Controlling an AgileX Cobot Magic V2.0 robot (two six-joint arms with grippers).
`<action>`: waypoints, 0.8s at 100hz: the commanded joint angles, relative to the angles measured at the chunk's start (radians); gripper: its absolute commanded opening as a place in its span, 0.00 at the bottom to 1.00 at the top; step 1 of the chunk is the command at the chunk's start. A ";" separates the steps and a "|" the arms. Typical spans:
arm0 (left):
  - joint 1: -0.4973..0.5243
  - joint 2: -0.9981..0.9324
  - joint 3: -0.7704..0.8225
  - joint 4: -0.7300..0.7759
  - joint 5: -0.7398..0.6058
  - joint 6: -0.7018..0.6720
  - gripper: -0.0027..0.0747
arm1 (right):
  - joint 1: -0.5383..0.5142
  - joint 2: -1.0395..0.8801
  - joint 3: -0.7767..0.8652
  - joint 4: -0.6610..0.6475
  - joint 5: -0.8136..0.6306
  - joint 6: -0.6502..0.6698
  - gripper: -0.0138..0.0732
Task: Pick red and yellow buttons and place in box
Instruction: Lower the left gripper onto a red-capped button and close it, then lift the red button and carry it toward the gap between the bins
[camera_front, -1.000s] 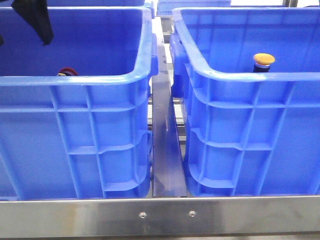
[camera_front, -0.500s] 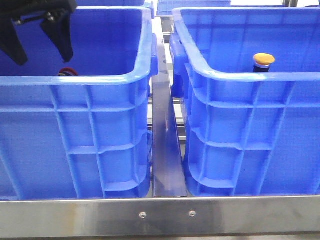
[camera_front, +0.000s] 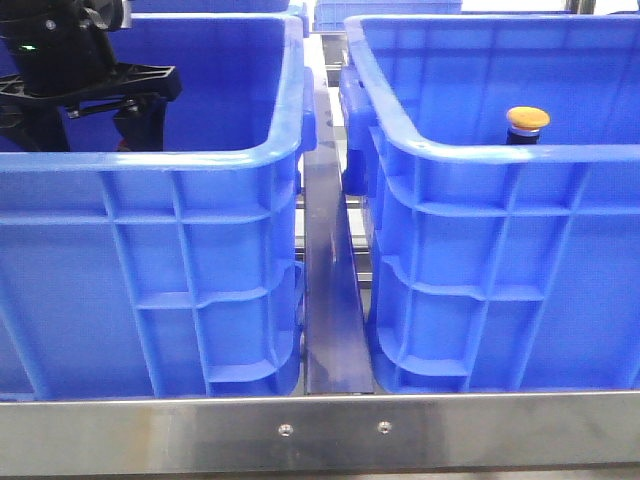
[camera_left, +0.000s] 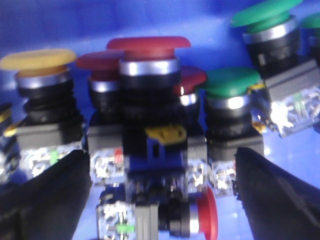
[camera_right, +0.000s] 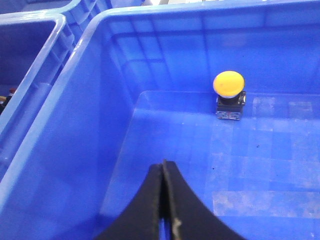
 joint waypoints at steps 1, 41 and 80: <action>0.003 -0.047 -0.035 -0.008 -0.040 0.000 0.74 | -0.005 -0.003 -0.026 0.013 -0.034 -0.006 0.12; 0.003 -0.047 -0.035 0.006 -0.051 0.000 0.27 | -0.005 -0.003 -0.026 0.013 -0.034 -0.006 0.12; 0.001 -0.117 -0.035 0.020 -0.049 0.018 0.25 | -0.005 -0.003 -0.026 0.013 -0.034 -0.006 0.12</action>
